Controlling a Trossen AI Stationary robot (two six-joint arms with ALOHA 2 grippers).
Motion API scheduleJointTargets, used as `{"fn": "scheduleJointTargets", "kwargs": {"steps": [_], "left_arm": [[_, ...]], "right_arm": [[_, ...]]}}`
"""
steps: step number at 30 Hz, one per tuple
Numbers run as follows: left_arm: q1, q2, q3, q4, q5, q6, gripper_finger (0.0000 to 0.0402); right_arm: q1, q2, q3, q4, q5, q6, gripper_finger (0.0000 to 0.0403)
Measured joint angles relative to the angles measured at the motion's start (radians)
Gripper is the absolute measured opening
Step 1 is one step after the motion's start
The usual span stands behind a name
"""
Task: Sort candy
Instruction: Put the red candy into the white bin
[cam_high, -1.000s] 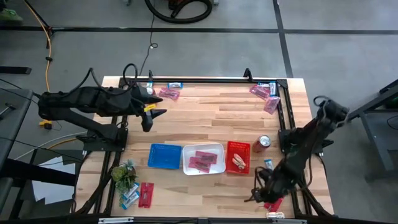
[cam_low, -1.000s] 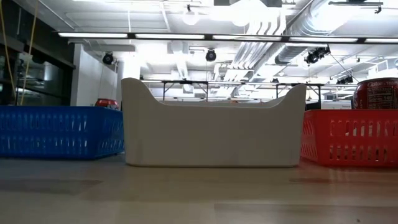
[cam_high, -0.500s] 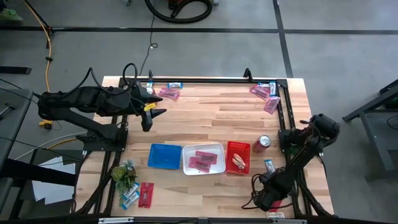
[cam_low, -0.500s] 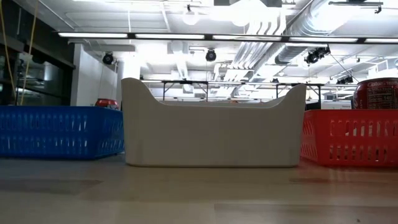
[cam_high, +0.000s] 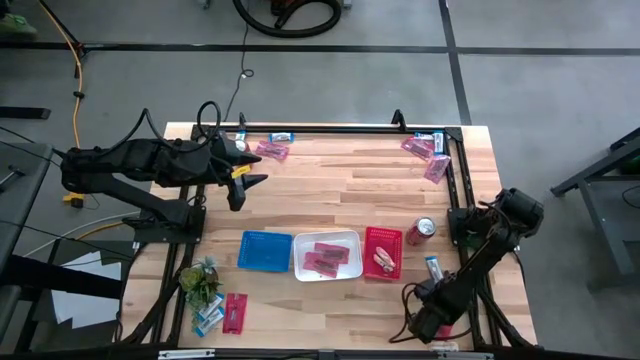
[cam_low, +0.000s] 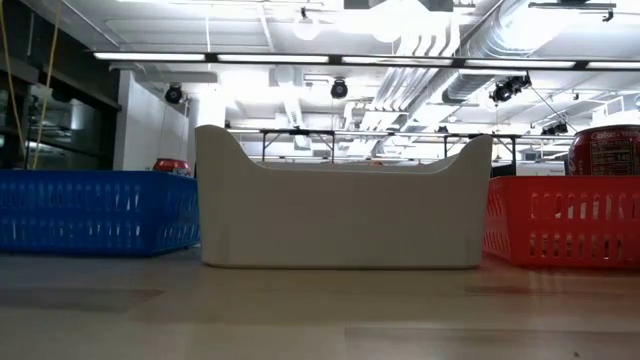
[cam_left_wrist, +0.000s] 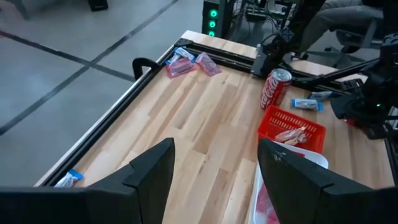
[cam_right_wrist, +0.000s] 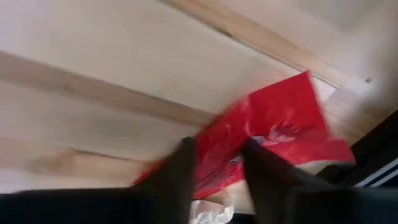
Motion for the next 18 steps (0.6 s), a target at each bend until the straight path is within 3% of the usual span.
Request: {"fn": "scheduleJointTargets", "kwargs": {"steps": [2,3,9,12,16,18], "left_arm": [[0.0,-0.001,0.0,0.0,-0.002,0.003,0.0218],[0.0,-0.003,0.0,0.001,-0.002,0.003,0.0218],[0.0,-0.026,0.0,0.033,-0.005,0.004,0.0218],[0.001,-0.033,0.001,0.056,-0.03,0.005,0.0218],[0.001,-0.035,0.002,0.066,-0.059,0.005,0.0218],[0.001,-0.034,0.002,0.067,-0.062,0.004,0.0218]], "right_arm": [[0.001,-0.012,0.0,-0.003,-0.006,-0.039,0.0032],[0.002,-0.022,0.005,-0.014,0.004,-0.055,0.0019],[0.002,-0.164,0.158,-0.293,0.215,-0.136,0.0005],[-0.008,-0.251,0.245,-0.44,0.414,-0.192,0.0003],[-0.036,-0.346,0.35,-0.482,0.754,-0.388,0.0002],[-0.071,-0.36,0.379,-0.472,0.868,-0.515,0.0001]]}}
